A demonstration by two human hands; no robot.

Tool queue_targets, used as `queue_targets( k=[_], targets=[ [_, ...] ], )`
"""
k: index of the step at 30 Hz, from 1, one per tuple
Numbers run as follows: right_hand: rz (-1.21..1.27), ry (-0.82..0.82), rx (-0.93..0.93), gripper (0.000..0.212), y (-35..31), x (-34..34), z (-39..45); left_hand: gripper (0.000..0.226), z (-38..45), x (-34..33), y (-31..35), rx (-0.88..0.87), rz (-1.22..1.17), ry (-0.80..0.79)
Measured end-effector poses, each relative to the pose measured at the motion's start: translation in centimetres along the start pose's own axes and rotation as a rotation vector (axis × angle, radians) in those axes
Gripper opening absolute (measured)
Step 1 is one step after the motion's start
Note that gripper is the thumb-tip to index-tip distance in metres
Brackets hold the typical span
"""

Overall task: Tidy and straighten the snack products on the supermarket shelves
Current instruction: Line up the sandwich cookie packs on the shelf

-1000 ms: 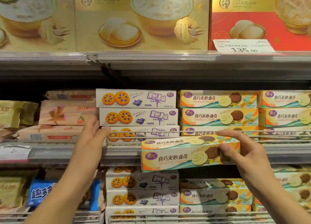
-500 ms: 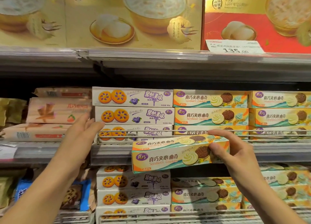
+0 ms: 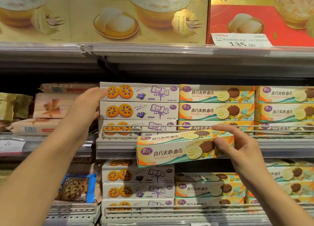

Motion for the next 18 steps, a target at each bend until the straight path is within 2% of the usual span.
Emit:
queue_targets(
  k=[4, 5, 7, 8, 10, 12, 14, 18],
  targets=[
    [0.006, 0.011, 0.005, 0.043, -0.1, 0.0, 0.0, 0.013, -0.9, 0.0, 0.2, -0.029, 0.041, 0.029],
    [0.003, 0.012, 0.008, 0.044, -0.1, 0.1, -0.1, 0.017, -1.2, 0.1, 0.0, -0.043, 0.076, 0.055],
    [-0.002, 0.015, 0.007, 0.044, -0.1, 0.1, -0.2, 0.041, -2.3, 1.0, -0.1, -0.116, 0.187, 0.167],
    [-0.002, 0.02, 0.009, 0.041, -0.1, 0.1, -0.2, 0.043, -3.1, 1.3, 0.0, -0.183, 0.234, 0.215],
    [-0.01, 0.03, 0.019, 0.039, -0.2, 0.0, -0.6, 0.033, -5.5, 1.0, 0.2, -0.311, 0.3, 0.257],
    [-0.005, 0.069, 0.022, 0.043, 0.0, 0.1, -1.4, 0.024, -8.0, 0.0, -0.5, -0.36, 0.313, 0.252],
    [0.029, 0.128, -0.007, 0.043, 0.8, 0.6, -2.9, 0.021, -10.3, -1.6, -1.8, -0.343, 0.297, 0.202],
    [0.035, 0.224, -0.064, 0.034, 2.7, 1.5, -6.8, 0.026, -13.5, -5.2, -6.3, -0.168, 0.247, 0.062]
  ],
)
Point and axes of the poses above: each hand's wrist, its own z-axis towards the middle knuckle, its own x-axis out of the back of the hand, y = z × x, the point moved 8 cm from there along z, towards the middle knuckle, and after that the axes turned 4 degrees about -y, right-handed, at the moved point
